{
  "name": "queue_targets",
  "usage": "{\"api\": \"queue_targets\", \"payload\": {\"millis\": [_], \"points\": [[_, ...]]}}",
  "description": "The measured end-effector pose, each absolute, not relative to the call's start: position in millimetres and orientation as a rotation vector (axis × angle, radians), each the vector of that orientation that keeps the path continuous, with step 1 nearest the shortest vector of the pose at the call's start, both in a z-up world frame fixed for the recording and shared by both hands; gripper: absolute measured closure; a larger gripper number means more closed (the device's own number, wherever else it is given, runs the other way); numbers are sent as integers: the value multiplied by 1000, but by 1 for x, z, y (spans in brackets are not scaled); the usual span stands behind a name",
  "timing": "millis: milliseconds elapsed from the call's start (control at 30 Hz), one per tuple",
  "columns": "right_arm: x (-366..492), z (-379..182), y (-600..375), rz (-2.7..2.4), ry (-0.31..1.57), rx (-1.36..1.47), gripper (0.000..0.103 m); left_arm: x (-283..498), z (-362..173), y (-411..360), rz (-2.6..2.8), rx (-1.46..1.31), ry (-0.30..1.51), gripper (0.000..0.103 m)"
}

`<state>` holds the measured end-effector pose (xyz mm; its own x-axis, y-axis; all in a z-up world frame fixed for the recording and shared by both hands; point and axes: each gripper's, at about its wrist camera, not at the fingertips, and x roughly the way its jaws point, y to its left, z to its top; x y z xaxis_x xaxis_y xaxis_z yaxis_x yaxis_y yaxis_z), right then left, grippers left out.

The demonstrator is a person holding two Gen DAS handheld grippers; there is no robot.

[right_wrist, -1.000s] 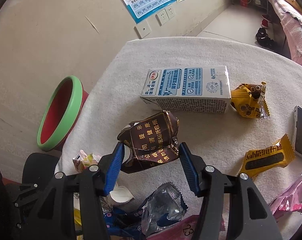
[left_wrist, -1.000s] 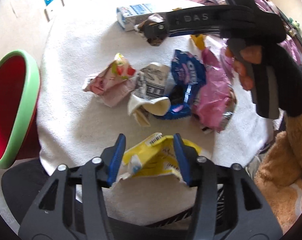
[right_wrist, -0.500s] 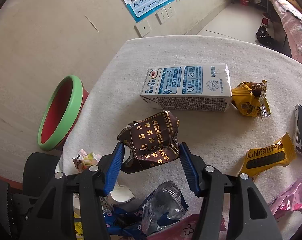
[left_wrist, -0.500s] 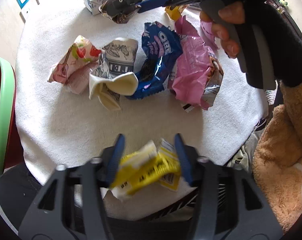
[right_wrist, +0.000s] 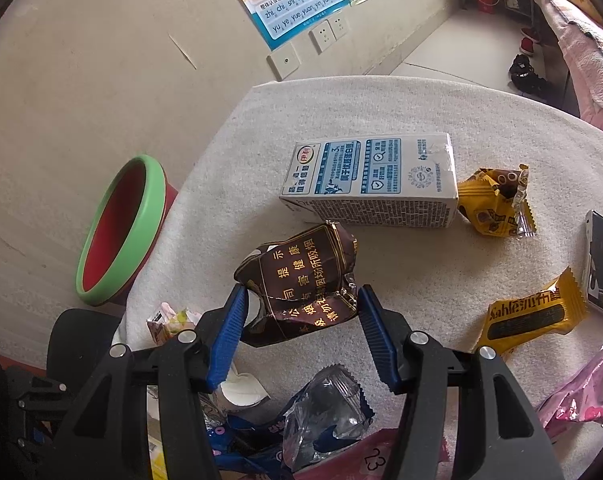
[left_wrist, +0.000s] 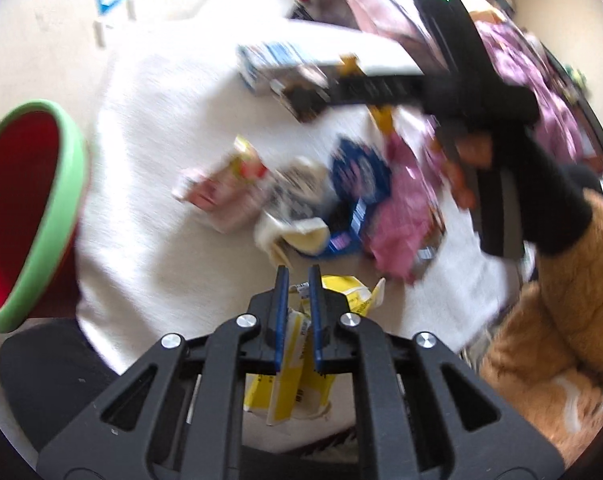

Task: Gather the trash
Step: 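Lift the yellow wrapper with the left gripper while the right holds the brown wrapper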

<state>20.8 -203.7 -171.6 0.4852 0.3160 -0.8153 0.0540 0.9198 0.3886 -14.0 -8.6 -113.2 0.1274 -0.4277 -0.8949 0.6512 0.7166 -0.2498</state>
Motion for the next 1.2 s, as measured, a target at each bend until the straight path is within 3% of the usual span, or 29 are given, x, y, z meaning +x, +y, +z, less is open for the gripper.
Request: {"api": "queue_targets", "payload": {"millis": [167, 333, 400, 433, 467, 567, 700, 767, 1200], "points": [[20, -173, -204, 158, 1061, 394, 48, -3, -95, 5, -618, 143, 1068, 93], [22, -173, -203, 162, 1064, 393, 48, -2, -103, -5, -587, 243, 1055, 91], [22, -173, -203, 160, 1064, 396, 48, -6, -110, -11, -603, 299, 1068, 75], [22, -173, -204, 159, 1064, 397, 48, -9, -113, -14, -614, 321, 1075, 62], [22, -174, -204, 158, 1065, 398, 48, -11, -116, -16, -631, 335, 1080, 57], [23, -175, -203, 160, 1069, 399, 48, -19, -118, -23, -665, 408, 1075, 47], [23, -174, -203, 162, 1070, 399, 48, -24, -115, -26, -702, 485, 1086, 46], [24, -175, -204, 161, 1071, 401, 48, -26, -117, -29, -720, 509, 1111, 37], [25, -176, -201, 171, 1078, 397, 47, -15, -138, -36, -632, 704, 1143, 37]]}}
